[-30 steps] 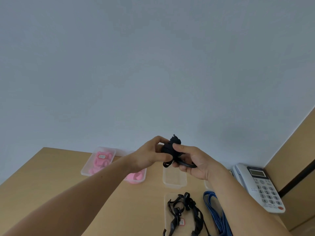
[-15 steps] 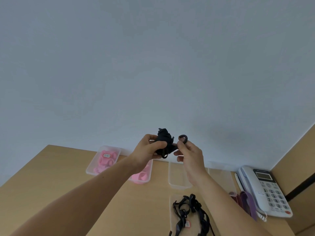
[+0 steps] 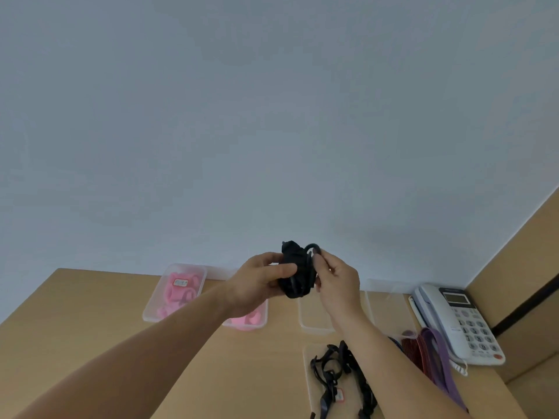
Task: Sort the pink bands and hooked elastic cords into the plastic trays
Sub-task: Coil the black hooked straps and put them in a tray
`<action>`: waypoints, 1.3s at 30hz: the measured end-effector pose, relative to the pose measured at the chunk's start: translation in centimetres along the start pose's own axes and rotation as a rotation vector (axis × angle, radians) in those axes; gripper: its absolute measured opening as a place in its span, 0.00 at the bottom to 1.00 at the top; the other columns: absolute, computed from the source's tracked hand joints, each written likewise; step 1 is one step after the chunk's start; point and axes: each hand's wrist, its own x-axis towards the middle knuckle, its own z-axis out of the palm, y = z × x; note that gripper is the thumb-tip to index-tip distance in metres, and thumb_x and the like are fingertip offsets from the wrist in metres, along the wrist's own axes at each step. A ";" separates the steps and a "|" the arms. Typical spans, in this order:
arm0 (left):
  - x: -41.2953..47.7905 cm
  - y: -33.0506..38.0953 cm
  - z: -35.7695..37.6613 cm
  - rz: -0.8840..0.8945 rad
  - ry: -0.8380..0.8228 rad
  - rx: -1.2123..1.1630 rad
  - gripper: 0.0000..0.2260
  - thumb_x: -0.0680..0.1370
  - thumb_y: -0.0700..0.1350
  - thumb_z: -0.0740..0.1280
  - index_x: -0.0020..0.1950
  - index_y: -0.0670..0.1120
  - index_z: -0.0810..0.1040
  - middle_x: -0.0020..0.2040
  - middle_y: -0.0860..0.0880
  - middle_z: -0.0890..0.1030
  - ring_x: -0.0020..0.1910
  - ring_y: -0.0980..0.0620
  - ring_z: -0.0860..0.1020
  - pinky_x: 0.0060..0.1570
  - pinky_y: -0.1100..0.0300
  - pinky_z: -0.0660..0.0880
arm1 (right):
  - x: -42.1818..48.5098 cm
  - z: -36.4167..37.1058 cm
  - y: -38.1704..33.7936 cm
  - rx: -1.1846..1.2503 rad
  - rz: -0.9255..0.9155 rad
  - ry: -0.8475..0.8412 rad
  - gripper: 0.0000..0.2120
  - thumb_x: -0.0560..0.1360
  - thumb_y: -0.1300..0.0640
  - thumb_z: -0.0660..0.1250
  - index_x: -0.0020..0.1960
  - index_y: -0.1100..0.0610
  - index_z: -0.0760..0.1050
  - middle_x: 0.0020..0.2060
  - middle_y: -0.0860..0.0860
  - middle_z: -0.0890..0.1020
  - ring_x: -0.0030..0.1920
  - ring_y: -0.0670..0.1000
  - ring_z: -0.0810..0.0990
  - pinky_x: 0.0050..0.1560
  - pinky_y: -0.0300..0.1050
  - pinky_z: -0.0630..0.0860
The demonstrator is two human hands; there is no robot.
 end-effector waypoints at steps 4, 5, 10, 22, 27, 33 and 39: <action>0.9 0.0 -0.9 0.010 -0.002 0.094 0.14 0.78 0.38 0.69 0.63 0.37 0.74 0.54 0.38 0.83 0.54 0.41 0.83 0.52 0.52 0.80 | 0.3 0.2 0.5 0.012 0.063 0.001 0.14 0.80 0.55 0.63 0.38 0.51 0.82 0.29 0.50 0.75 0.29 0.48 0.70 0.31 0.39 0.71; 1.2 -0.1 -1.0 -0.008 0.007 0.128 0.14 0.78 0.38 0.69 0.63 0.37 0.74 0.54 0.37 0.83 0.53 0.41 0.83 0.52 0.52 0.81 | 0.3 0.2 0.7 -0.011 0.087 -0.021 0.16 0.81 0.53 0.62 0.37 0.53 0.80 0.29 0.50 0.74 0.30 0.49 0.71 0.31 0.38 0.70; 2.6 -2.7 -0.3 -0.027 0.081 0.475 0.15 0.76 0.42 0.73 0.60 0.41 0.77 0.50 0.44 0.85 0.49 0.48 0.84 0.53 0.53 0.81 | 0.2 0.4 2.6 -0.248 0.184 -0.164 0.14 0.77 0.44 0.66 0.43 0.53 0.81 0.35 0.43 0.83 0.37 0.44 0.80 0.43 0.44 0.77; 8.9 -8.4 3.1 -0.043 0.024 0.875 0.15 0.68 0.44 0.70 0.53 0.56 0.80 0.36 0.58 0.82 0.35 0.59 0.79 0.39 0.61 0.77 | 4.9 -3.7 9.4 -0.399 0.307 -0.230 0.14 0.69 0.44 0.71 0.46 0.54 0.80 0.39 0.51 0.84 0.41 0.52 0.82 0.42 0.50 0.80; 12.0 -9.5 2.8 -0.157 -0.014 0.780 0.14 0.73 0.43 0.70 0.58 0.50 0.79 0.47 0.49 0.85 0.47 0.50 0.83 0.54 0.51 0.80 | 8.5 -4.3 12.8 -0.505 0.320 -0.271 0.16 0.68 0.41 0.71 0.46 0.51 0.74 0.39 0.44 0.80 0.40 0.42 0.78 0.36 0.40 0.74; 14.5 -12.3 1.1 -0.284 0.052 0.783 0.25 0.75 0.46 0.70 0.71 0.47 0.70 0.61 0.50 0.80 0.59 0.53 0.78 0.61 0.57 0.75 | 12.4 -3.7 15.7 -0.563 0.398 -0.350 0.25 0.66 0.36 0.71 0.49 0.56 0.73 0.41 0.46 0.79 0.40 0.45 0.78 0.34 0.42 0.70; 17.0 -13.8 -1.6 -0.329 0.328 1.253 0.27 0.77 0.50 0.64 0.75 0.45 0.63 0.65 0.44 0.75 0.64 0.46 0.72 0.59 0.53 0.69 | 14.5 -2.3 17.2 -0.480 0.543 -0.266 0.19 0.69 0.43 0.71 0.38 0.60 0.75 0.31 0.51 0.78 0.32 0.52 0.79 0.30 0.41 0.69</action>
